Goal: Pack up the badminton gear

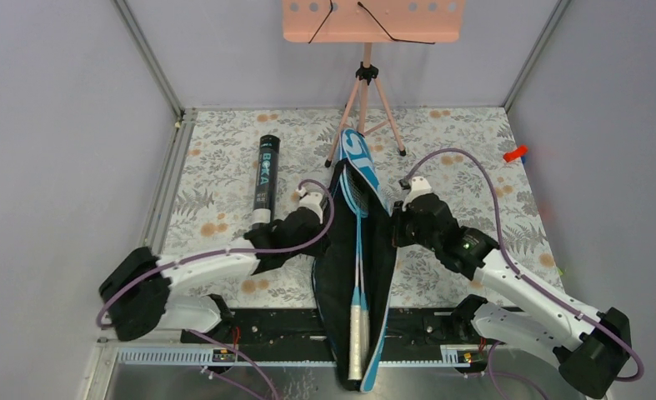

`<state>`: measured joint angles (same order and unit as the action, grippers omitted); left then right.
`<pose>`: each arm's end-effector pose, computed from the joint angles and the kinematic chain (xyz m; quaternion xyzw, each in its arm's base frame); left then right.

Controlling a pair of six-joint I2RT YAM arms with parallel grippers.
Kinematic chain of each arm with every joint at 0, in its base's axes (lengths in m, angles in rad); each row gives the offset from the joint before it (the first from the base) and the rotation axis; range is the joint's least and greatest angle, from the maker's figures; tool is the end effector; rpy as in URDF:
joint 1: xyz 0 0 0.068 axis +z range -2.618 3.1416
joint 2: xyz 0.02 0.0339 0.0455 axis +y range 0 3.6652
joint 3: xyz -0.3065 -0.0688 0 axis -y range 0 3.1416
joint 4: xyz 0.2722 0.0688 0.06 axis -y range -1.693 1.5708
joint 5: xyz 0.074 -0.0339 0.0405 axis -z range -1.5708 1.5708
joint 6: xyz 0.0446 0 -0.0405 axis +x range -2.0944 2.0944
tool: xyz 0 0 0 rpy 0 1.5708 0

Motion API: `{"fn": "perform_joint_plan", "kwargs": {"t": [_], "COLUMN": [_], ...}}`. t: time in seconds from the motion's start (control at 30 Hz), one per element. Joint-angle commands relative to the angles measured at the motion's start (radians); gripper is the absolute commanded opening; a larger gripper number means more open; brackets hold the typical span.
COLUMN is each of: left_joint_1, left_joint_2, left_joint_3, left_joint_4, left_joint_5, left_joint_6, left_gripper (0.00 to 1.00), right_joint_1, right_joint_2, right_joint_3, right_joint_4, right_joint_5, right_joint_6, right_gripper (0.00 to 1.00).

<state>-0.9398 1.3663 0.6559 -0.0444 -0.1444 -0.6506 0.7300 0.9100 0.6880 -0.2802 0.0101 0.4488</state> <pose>0.1758 -0.2298 0.2006 0.1036 0.9101 -0.2362 0.3244 0.1602 0.1428 0.2970 -0.1181 0.8525 0.2794 0.4257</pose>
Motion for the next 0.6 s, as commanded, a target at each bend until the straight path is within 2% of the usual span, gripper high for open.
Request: {"fn": "perform_joint_plan", "kwargs": {"t": [0.0, 0.13, 0.2, 0.33, 0.43, 0.5, 0.57], "left_joint_1": [0.000, 0.001, 0.000, -0.015, -0.019, -0.018, -0.018], "left_joint_2": [-0.244, -0.332, -0.314, -0.275, -0.267, -0.269, -0.273], "left_joint_3": [0.015, -0.006, 0.011, 0.027, 0.026, 0.025, 0.022], "left_joint_4": [-0.148, -0.178, -0.188, -0.131, -0.118, -0.114, -0.111], "left_joint_5": [-0.101, -0.146, -0.146, -0.053, -0.054, -0.055, -0.057], "left_joint_6": [0.022, 0.003, -0.004, 0.014, 0.009, 0.011, 0.006], "left_gripper": [0.00, 0.00, 0.00, 0.00, 0.00, 0.00, 0.00], "right_joint_1": [-0.031, -0.032, -0.032, -0.032, -0.032, -0.032, -0.033], "right_joint_2": [0.020, 0.068, 0.106, 0.158, 0.151, 0.135, 0.107], "right_joint_3": [0.073, 0.080, 0.085, 0.115, 0.101, 0.086, 0.071], "right_joint_4": [-0.134, -0.183, -0.170, -0.127, -0.059, -0.016, 0.011], "right_joint_5": [0.418, 0.559, 0.529, 0.393, 0.289, 0.184, 0.104], "right_joint_6": [-0.032, -0.023, -0.033, -0.064, -0.088, -0.106, -0.116], "right_gripper": [0.00, 0.00, 0.00, 0.00, 0.11, 0.38, 0.45]}}
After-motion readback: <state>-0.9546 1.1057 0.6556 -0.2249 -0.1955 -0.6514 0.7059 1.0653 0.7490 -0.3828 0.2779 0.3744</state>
